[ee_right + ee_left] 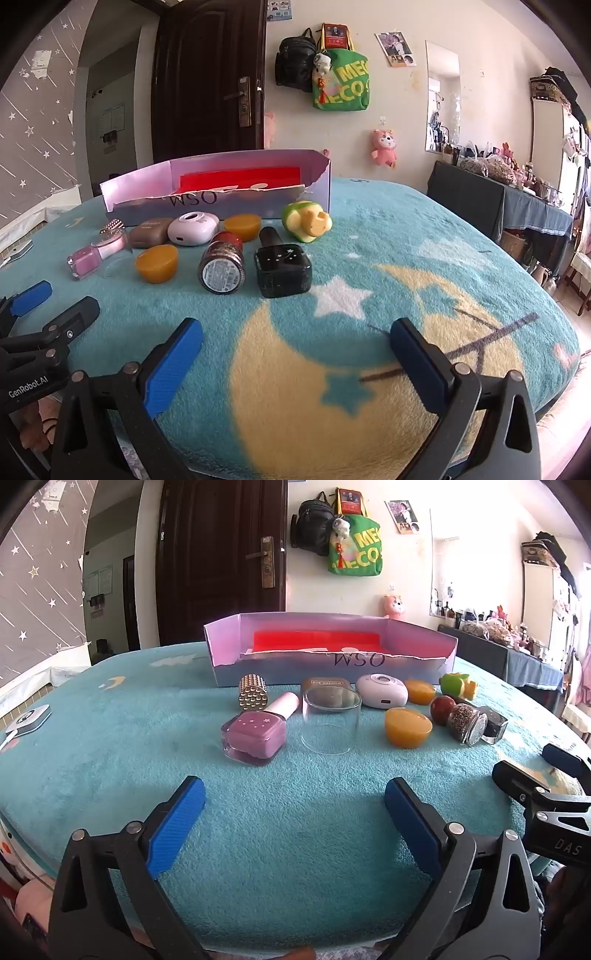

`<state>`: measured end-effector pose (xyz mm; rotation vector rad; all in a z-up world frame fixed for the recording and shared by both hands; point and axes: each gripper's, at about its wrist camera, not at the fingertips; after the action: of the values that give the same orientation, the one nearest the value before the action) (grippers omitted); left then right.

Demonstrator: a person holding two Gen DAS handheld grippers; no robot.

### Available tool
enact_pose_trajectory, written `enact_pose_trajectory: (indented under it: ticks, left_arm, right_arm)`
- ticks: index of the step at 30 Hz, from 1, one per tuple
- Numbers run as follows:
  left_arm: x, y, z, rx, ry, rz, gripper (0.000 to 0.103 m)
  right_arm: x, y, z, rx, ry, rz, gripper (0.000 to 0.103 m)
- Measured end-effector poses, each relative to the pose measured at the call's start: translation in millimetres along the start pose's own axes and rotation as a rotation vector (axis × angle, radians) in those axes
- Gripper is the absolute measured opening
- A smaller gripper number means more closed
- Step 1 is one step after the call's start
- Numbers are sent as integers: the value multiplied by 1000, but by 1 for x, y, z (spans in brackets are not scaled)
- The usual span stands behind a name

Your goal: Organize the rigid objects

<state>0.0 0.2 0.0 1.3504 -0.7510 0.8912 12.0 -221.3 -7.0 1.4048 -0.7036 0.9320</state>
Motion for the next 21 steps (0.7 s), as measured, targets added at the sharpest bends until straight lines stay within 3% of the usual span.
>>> enact_pose_trajectory:
  ticks: [21]
  left_arm:
    - [0, 0, 0, 1, -1, -4, 102]
  right_arm:
    - [0, 0, 0, -1, 4, -5, 103]
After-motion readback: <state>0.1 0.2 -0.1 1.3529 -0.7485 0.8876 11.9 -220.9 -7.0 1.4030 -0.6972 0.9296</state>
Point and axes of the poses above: each gripper's, at about its wrist camera, not at the fingertips, and y roughly against the way its jaws point, z to its right, x to its top, and after that the axes turned 5 degrees about y, right-handed
